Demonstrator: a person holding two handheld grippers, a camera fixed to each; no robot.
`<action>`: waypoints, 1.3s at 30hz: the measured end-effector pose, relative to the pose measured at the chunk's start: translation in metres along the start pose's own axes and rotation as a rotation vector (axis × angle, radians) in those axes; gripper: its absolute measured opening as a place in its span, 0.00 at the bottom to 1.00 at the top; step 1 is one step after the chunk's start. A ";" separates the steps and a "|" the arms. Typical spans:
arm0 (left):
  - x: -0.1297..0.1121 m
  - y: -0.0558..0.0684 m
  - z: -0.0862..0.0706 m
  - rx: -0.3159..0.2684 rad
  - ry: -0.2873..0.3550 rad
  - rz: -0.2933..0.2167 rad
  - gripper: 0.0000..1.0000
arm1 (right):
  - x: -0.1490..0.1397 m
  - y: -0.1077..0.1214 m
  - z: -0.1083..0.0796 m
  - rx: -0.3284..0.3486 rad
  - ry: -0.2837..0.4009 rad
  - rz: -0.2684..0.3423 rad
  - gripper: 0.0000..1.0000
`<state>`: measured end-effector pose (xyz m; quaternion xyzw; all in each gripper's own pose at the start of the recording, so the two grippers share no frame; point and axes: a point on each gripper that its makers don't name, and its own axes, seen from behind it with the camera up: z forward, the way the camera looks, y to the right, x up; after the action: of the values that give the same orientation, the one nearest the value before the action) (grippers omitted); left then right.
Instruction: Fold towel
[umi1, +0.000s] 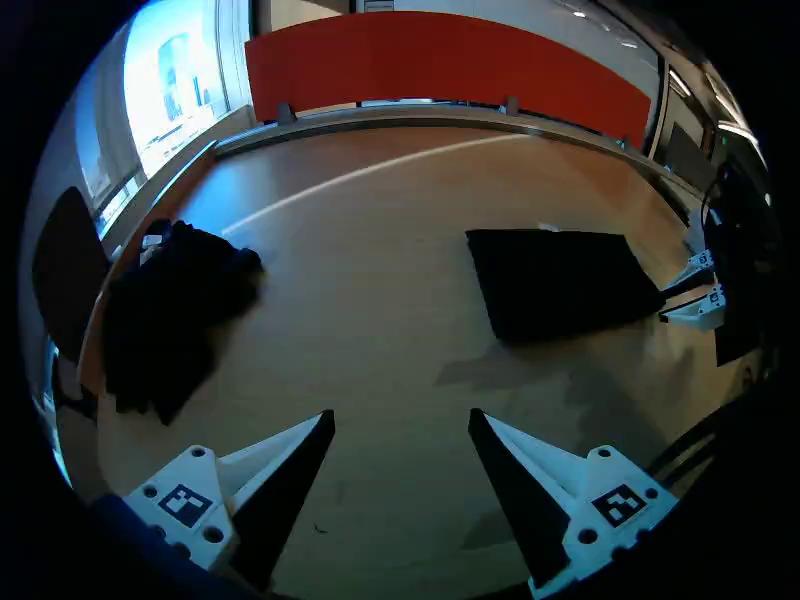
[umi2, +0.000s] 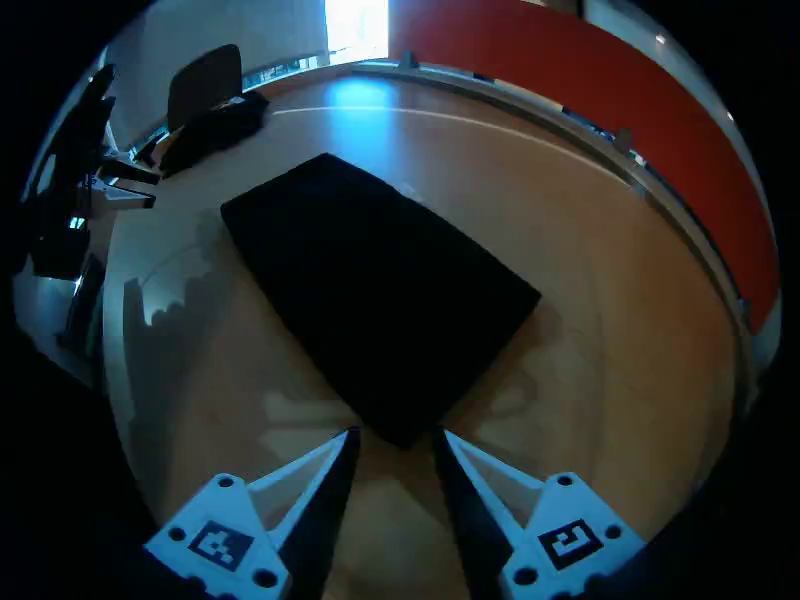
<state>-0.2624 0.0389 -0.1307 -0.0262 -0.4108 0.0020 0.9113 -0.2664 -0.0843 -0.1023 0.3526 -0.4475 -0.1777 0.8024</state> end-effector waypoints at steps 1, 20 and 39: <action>0.000 0.000 0.000 -0.001 0.000 0.001 1.00 | 0.000 0.000 0.001 0.002 -0.003 -0.001 0.44; -0.003 0.000 -0.001 0.001 -0.003 0.003 1.00 | 0.007 0.009 -0.008 -0.043 0.031 0.002 0.09; 0.004 0.000 -0.001 0.005 0.010 0.007 1.00 | 0.048 0.040 -0.067 -0.169 0.140 -0.010 0.08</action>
<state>-0.2588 0.0394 -0.1288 -0.0256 -0.4060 0.0061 0.9135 -0.1851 -0.0581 -0.0686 0.2976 -0.3721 -0.1938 0.8576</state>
